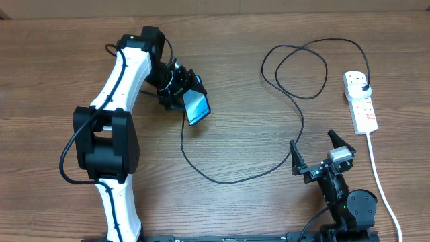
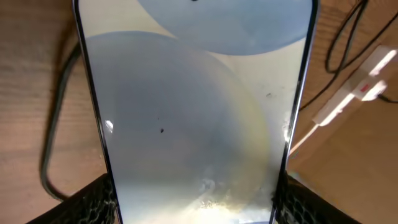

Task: Plug charger to phone and switch on socket
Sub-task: 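Lift the smartphone with the left gripper and tilt it upright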

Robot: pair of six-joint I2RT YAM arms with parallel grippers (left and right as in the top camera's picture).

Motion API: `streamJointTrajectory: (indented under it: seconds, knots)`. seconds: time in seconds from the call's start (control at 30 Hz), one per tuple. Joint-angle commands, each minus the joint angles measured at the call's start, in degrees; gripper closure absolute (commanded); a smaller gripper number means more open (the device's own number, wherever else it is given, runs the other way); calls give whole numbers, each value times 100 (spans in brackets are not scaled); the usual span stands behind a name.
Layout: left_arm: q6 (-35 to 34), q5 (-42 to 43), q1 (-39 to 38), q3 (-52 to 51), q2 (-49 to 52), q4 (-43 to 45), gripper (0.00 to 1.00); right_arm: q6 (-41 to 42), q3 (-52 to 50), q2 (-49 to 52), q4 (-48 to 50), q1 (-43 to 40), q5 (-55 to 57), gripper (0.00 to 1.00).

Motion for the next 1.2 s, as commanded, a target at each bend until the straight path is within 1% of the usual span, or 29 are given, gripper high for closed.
streamJointTrajectory:
  seconds: [0.0, 0.13, 0.33, 0.43, 0.53, 0.67, 0.87, 0.93, 1.17]
  knots:
    - [-431, 826, -37, 214, -11, -15, 51, 33, -61, -46, 20, 39, 33, 0]
    - [-433, 1408, -37, 214, -11, -17, 51, 33, -61, -46, 20, 39, 35, 0]
    - [-487, 1987, -37, 214, -11, -79, 54, 33, -61, -46, 20, 39, 33, 0]
    - [-682, 2155, -37, 214, -11, -155, 55, 33, -61, -46, 22, 39, 33, 0]
    - [-844, 2288, -37, 214, -11, -219, 58, 33, -61, -46, 20, 39, 35, 0]
    - [-1141, 2295, -37, 214, -11, -411, 59, 33, -61, -46, 20, 39, 35, 0]
    - [-1572, 2337, -37, 214, -9, -448, 58, 33, -61, -46, 20, 39, 33, 0]
    - [-1591, 2522, -37, 214, -11, -446, 57, 33, -61, -46, 20, 39, 35, 0]
    - [-1650, 3141, -37, 214, -11, -446, 60, 33, -61, -46, 20, 39, 35, 0]
